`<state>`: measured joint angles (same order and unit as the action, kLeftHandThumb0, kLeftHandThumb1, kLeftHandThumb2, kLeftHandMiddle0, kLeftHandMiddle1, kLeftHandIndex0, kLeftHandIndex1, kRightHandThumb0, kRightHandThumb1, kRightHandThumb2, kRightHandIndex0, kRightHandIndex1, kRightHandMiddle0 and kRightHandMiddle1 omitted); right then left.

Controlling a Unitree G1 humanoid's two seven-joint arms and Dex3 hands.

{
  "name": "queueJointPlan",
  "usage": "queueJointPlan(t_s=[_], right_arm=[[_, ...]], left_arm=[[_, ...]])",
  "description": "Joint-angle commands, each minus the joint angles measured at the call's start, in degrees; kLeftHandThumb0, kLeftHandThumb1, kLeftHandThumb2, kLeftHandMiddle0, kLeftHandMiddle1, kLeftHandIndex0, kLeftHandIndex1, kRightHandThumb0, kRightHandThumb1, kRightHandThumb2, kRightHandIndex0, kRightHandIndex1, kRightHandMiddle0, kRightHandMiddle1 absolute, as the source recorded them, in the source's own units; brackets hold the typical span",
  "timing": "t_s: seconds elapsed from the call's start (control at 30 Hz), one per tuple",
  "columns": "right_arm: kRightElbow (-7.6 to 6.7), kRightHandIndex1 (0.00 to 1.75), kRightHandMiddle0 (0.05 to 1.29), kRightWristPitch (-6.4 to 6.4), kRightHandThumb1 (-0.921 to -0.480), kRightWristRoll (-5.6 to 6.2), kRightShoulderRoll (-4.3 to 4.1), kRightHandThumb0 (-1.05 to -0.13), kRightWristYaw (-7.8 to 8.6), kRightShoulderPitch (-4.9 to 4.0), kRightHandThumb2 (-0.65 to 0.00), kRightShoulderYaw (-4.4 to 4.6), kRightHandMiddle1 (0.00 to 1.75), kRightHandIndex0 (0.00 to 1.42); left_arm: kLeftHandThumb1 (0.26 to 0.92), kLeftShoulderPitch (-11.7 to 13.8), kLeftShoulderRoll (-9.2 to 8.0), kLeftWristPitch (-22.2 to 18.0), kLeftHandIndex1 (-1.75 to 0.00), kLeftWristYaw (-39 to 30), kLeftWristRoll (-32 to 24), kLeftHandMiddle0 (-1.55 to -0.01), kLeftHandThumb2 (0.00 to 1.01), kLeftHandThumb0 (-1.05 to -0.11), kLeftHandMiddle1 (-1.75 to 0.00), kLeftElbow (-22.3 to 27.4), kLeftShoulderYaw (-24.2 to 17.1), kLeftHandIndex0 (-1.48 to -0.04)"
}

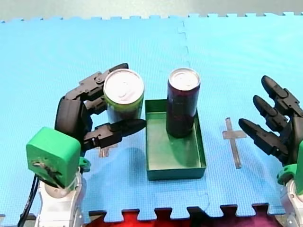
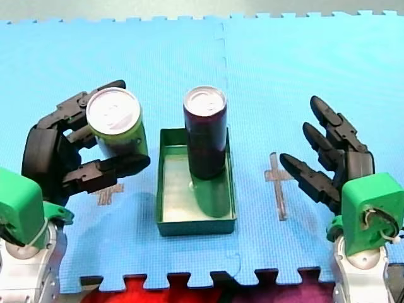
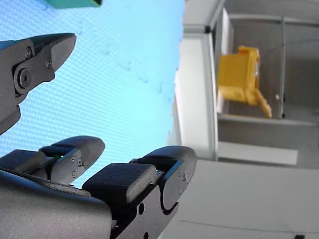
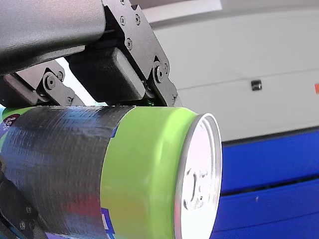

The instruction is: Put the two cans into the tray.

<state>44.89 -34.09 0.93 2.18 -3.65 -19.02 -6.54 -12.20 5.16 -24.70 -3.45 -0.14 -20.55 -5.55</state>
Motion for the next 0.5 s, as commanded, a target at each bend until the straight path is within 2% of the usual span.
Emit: queueJointPlan(t_s=[0.0, 0.23, 0.47], right_arm=[[1.13, 0.0, 0.57, 0.47, -0.705, 0.19, -0.3, -0.74, -0.41, -0.42, 0.0, -0.31, 0.0, 0.6], [1.57, 0.0, 0.58, 0.55, -0.706, 0.09, -0.08, -0.739, -0.64, -0.56, 0.0, -0.21, 0.0, 0.6], [2.39, 0.0, 0.58, 0.31, -0.707, 0.19, -0.08, -0.735, -0.77, -0.97, -0.001, -0.21, 0.0, 0.6]], left_arm=[[0.709, 0.1, -0.16, 2.9, 0.0, 1.0, 0.2, -1.37, 0.0, -0.41, -0.01, 6.2, 1.4, -1.26], [0.705, -0.1, -0.91, 9.1, 0.0, 1.3, 0.1, -1.37, 0.0, -0.414, -0.01, 12.1, 2.0, -1.25], [0.705, -0.5, -1.68, 9.4, 0.0, 0.2, -1.4, -1.37, 0.0, -0.413, 0.0, 13.1, 2.7, -1.25]])
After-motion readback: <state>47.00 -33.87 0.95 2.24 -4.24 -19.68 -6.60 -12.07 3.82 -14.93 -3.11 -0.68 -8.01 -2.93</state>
